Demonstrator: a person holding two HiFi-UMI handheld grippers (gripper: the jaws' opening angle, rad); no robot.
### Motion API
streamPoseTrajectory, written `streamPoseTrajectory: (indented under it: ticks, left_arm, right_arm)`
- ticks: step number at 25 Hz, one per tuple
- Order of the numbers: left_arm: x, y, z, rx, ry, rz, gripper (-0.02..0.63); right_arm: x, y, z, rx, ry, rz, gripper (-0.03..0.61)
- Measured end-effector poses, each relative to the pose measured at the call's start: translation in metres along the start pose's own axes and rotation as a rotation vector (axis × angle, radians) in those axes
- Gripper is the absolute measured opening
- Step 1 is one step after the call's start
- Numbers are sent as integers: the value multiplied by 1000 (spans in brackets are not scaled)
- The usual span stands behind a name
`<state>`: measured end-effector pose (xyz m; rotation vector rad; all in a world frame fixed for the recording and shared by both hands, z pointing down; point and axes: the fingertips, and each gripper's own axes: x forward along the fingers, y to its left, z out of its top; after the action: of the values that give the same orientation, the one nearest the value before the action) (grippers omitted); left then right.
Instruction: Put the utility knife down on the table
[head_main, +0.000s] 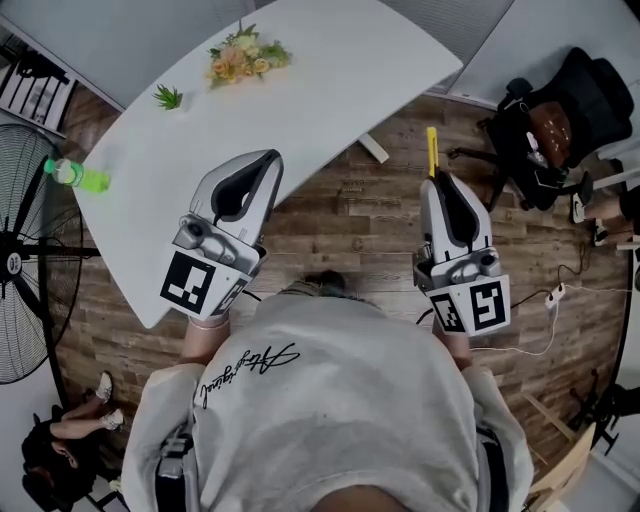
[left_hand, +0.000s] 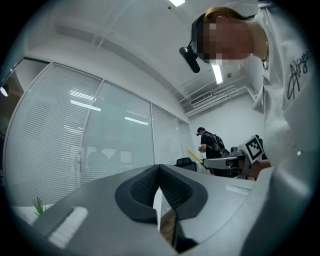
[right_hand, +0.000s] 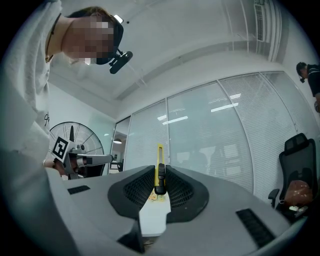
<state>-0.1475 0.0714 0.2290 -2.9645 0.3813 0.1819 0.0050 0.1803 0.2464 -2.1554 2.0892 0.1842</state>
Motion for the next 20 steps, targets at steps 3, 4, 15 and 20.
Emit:
streamPoseTrajectory:
  ticks: [3,4,15,20]
  left_arm:
    - [4,2,-1,-3,2,-7,-2]
    - [5,3,-2,-4,2,-8,-2]
    - [15,7,-5,1,21,-14,-2]
    - [23,5,-5,11,28,-15,-2]
  right_arm:
    - [2,-1,0,2,3,-4,67]
    - [3,-1,0,2,3,-4,67]
    - [13,-8,-4,15,4,6,67]
    - [11,-15,-6,22,0,11,67]
